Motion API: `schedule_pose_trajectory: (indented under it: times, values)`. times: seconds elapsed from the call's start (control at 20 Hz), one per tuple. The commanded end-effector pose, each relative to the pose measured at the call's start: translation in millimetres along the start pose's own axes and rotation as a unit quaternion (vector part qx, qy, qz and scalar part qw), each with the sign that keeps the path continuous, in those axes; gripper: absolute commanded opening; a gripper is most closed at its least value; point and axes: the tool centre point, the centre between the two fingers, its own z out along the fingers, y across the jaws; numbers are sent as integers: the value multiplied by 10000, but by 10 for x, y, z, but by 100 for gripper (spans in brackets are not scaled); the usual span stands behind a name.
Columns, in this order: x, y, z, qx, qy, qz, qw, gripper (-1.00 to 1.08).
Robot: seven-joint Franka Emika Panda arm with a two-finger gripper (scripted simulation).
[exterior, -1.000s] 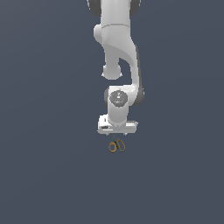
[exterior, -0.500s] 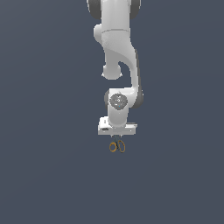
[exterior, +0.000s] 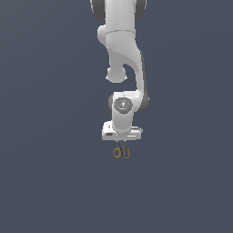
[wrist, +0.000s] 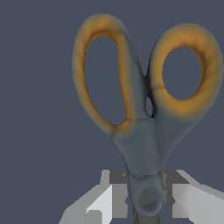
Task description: Pick up the object and move it to a goal position.
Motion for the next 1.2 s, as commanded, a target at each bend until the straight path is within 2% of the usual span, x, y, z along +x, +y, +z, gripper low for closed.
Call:
schedule_pose_trajectory:
  times: [0.0,0.25,0.5,1.15]
  values:
    - [0,28,-35,-1,6,3,10000,-100]
    - [-24,159,-200,-1,6,3,10000,-100]
    - [-66,403,-508,-1,6,3,10000,-100]
    - [-213,1378,-1752,9,8,3,10000,-100]
